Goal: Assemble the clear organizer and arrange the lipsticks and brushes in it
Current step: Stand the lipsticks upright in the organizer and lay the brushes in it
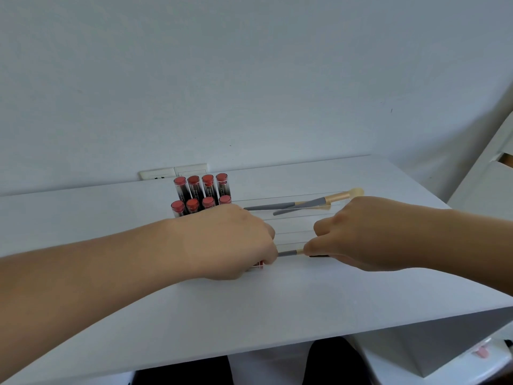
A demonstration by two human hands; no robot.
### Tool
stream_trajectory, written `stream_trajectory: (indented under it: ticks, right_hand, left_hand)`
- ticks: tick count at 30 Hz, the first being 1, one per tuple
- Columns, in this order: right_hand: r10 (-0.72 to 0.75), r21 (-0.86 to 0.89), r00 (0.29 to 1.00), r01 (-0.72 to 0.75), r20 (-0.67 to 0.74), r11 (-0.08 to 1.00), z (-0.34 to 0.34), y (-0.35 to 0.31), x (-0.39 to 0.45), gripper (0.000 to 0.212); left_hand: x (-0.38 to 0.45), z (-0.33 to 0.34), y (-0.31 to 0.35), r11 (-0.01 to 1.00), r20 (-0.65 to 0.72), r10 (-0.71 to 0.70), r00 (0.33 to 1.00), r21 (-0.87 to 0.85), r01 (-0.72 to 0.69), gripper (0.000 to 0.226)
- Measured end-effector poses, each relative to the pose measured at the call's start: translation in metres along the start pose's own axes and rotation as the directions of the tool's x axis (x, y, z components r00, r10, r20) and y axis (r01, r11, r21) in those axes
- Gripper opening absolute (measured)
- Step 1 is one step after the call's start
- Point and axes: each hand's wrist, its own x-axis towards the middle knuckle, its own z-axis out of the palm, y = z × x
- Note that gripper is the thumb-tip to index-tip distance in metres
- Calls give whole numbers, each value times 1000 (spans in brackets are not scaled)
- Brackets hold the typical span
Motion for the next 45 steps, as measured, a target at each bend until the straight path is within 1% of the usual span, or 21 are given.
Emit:
stream_trajectory:
  ticks: [2,10,18,22,25,26,29,32,35,40,43,45]
  right_hand:
    - [-2,-1,1000,2,-10,1000,1,0,-1,30]
    - [-6,-9,1000,6,-25,1000,3,0,0,31]
    - [1,-11,1000,-1,-21,1000,5,0,0,30]
    - [-6,-8,999,6,-33,1000,6,0,-1,30]
    - [-8,-13,999,7,-36,1000,7,0,0,31]
    - [-11,-14,999,10,-40,1000,7,1,0,31]
    - [-10,-13,999,10,-41,1000,7,1,-1,30]
    - [-12,-4,999,12,-30,1000,6,1,-2,31]
    - [-13,-6,1000,13,-28,1000,3,1,-3,31]
    - [3,-18,1000,-2,21,1000,-1,1,-4,22]
    - [-14,5,999,14,37,1000,-6,0,-5,17]
    - [-27,14,999,26,45,1000,-8,-1,-5,17]
  left_hand:
    - [-2,1,-1,1000,10,1,1000,17,-1,22]
    - [-6,0,-2,1000,34,6,999,-17,-5,14]
    - [-4,-2,-1,1000,91,-16,996,-19,18,13]
    - [-5,-5,0,999,40,-32,999,35,31,11]
    - [-7,-3,-1,999,1,-27,1000,26,27,5]
    - [-8,-2,-1,999,-20,-31,999,25,31,6]
    - [-11,-2,-1,998,-69,-52,996,16,53,20]
    - [-12,-3,-2,996,-91,-85,992,-36,82,20]
    - [-16,-6,-6,980,-105,-138,985,-161,120,15]
    - [-31,-11,-17,894,-112,-273,955,-396,209,11]
    - [-41,-11,-24,852,-108,-340,934,-456,257,14]
    - [-47,-10,-28,832,-128,-365,922,-489,261,9]
